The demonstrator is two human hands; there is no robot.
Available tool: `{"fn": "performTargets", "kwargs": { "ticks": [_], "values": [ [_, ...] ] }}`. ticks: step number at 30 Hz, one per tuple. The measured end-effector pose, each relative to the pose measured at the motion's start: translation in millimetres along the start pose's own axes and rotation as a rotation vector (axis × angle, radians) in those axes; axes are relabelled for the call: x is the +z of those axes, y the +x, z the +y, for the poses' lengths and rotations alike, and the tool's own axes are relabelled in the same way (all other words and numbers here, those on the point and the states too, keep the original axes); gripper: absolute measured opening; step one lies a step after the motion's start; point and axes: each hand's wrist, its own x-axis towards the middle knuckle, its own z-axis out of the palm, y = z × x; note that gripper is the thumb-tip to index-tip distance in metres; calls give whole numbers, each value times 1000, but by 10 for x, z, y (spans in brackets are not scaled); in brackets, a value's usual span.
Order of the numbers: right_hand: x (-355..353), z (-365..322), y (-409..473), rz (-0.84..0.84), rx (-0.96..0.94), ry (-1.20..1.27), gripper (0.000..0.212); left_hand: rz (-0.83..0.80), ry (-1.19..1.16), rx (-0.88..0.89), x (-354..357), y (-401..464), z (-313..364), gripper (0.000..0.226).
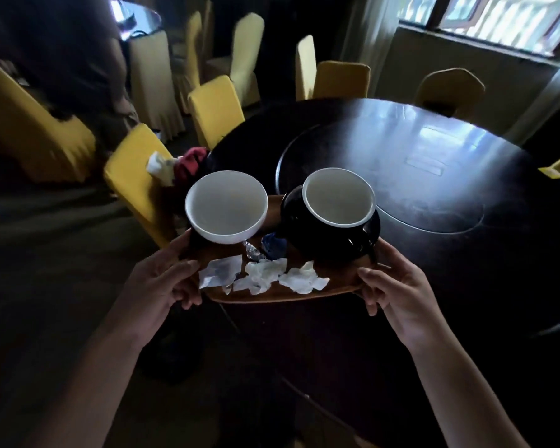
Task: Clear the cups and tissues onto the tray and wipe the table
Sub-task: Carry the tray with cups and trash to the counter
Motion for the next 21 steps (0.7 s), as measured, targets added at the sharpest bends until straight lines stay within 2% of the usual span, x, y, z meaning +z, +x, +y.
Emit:
{"fn": "performTargets", "kwargs": {
  "ticks": [2,4,6,8,9,13,16,17,19,21],
  "values": [
    [220,13,14,-35,11,14,57,37,29,5,-203,-154,55,68],
    [447,45,21,-76,27,35,56,88,43,8,-402,-320,115,57],
    [668,98,11,-114,48,50,57,134,29,28,-605,-485,144,59],
    [881,152,-16,-142,66,55,59,179,8,40,-785,-666,189,78],
    [976,176,-31,-157,75,58,60,204,0,40,-861,-754,209,79],
    [1344,199,-49,-246,101,76,61,311,-12,72,-1048,-1100,282,53],
    [1582,171,-15,-321,108,86,64,386,-48,112,-1154,-1335,319,47],
    [1650,163,7,-348,109,81,63,404,-70,130,-1176,-1411,339,52],
    [1763,142,66,-406,109,53,62,447,-93,151,-1197,-1561,348,81],
    [1875,102,140,-470,108,15,62,518,-119,178,-1187,-1697,321,92]
  ]
}}
